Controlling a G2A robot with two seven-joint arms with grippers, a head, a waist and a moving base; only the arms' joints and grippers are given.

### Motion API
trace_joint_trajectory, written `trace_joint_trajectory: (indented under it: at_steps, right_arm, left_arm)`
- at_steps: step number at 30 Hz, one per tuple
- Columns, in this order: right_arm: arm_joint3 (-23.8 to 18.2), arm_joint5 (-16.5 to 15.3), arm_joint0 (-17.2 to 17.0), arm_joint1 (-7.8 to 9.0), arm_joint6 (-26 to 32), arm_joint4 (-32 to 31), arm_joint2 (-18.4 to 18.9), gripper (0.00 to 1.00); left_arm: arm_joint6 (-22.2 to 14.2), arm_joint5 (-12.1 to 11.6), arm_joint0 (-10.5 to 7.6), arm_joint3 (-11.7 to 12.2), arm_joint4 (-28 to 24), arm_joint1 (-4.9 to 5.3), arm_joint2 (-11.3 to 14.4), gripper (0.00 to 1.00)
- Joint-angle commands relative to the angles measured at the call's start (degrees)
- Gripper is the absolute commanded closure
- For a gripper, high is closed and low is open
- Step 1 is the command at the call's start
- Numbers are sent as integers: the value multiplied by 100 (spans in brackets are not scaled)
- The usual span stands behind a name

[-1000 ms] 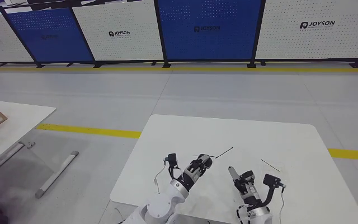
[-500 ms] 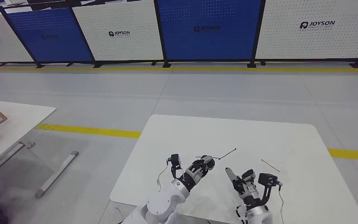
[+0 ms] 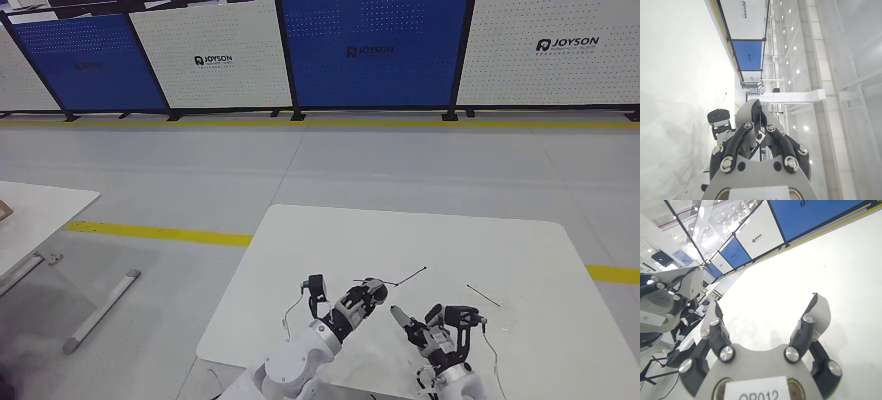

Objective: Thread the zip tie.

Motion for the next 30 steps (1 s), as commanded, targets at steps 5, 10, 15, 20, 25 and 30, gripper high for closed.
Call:
trace_joint_trajectory:
  at_steps: [5, 10, 15, 20, 25, 30]
  right_arm:
    - [0, 2, 5, -1, -8, 9, 0, 0]
    - [41, 121, 53, -32, -81, 447, 54, 0]
    - [88, 261, 137, -57, -148, 381, -11, 51]
    - [106, 225, 206, -62, 56, 227, -120, 66]
    - [99, -113, 190, -46, 55, 287, -86, 66]
    - [123, -263, 189, -40, 20, 314, -74, 72]
  left_arm:
    - [9, 16, -15, 8, -21, -5, 19, 100]
    - [30, 25, -48, 31, 51, -17, 99, 100]
    - [79, 24, -91, 54, 110, -33, 180, 100]
    - [84, 45, -118, 80, 168, -40, 228, 100]
    - [9, 39, -160, 132, 176, -48, 281, 100]
    - [-5, 14, -153, 146, 230, -46, 293, 100]
